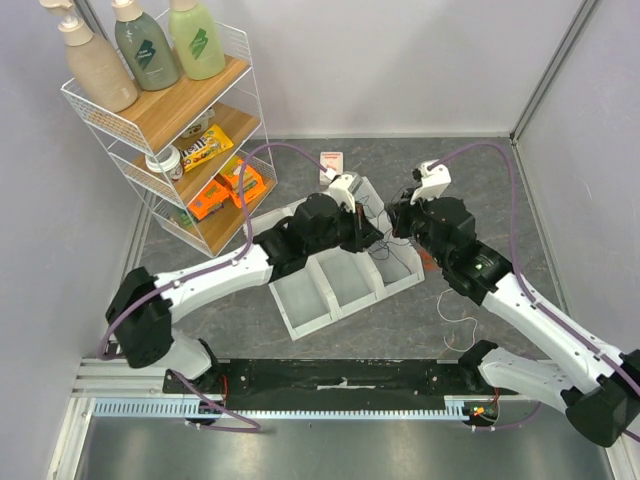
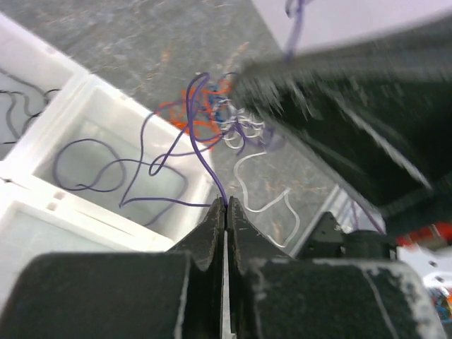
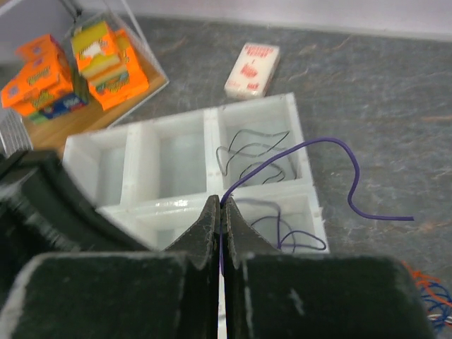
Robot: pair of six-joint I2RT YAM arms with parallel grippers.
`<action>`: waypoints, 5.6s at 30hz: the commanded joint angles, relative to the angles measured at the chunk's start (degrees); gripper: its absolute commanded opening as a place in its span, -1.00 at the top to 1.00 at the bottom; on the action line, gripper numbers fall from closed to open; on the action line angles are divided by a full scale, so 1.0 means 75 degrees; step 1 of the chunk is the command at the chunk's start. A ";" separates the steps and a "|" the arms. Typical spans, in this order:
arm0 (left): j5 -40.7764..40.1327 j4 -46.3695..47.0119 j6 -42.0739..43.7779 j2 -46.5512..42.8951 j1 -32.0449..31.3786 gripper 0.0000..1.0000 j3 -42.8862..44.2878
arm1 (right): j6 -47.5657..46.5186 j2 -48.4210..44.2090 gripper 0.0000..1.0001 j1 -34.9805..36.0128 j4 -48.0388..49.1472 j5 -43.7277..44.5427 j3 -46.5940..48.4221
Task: Untangle the cables
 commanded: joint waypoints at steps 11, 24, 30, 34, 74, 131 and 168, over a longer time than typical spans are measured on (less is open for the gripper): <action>0.0443 0.0185 0.0191 0.1805 0.0561 0.96 -0.0183 | 0.1660 0.0767 1.00 -0.0054 0.1873 -0.0584 -0.3247; -0.0013 -0.1666 0.0249 0.3354 0.0467 0.82 0.1763 | 0.0688 0.2302 0.74 -0.0652 0.1429 -0.1273 -0.2043; -0.0060 -0.1303 0.0413 0.1786 0.0467 -0.05 0.0640 | 0.0980 0.2105 0.61 -0.0664 0.1065 -0.2151 -0.2076; 0.0196 -0.1140 0.0437 0.0415 0.0467 -0.34 0.0006 | 0.1040 0.1742 0.27 -0.0664 0.0540 -0.2469 -0.1936; 0.1920 -0.3553 0.2335 -0.0244 0.0608 -0.59 0.2208 | 0.1554 0.1318 -0.32 -0.1929 -0.2205 0.0625 -0.1454; 0.1826 0.0877 0.2488 -0.2624 0.0057 -0.61 -0.0838 | 0.0008 -0.2502 1.00 -0.2035 -0.0786 -0.7028 -0.0143; 0.1288 0.1132 0.3437 -0.3513 -0.0318 0.96 -0.1177 | 0.0439 -0.1812 -0.24 -0.2023 -0.2766 -0.1991 -0.0939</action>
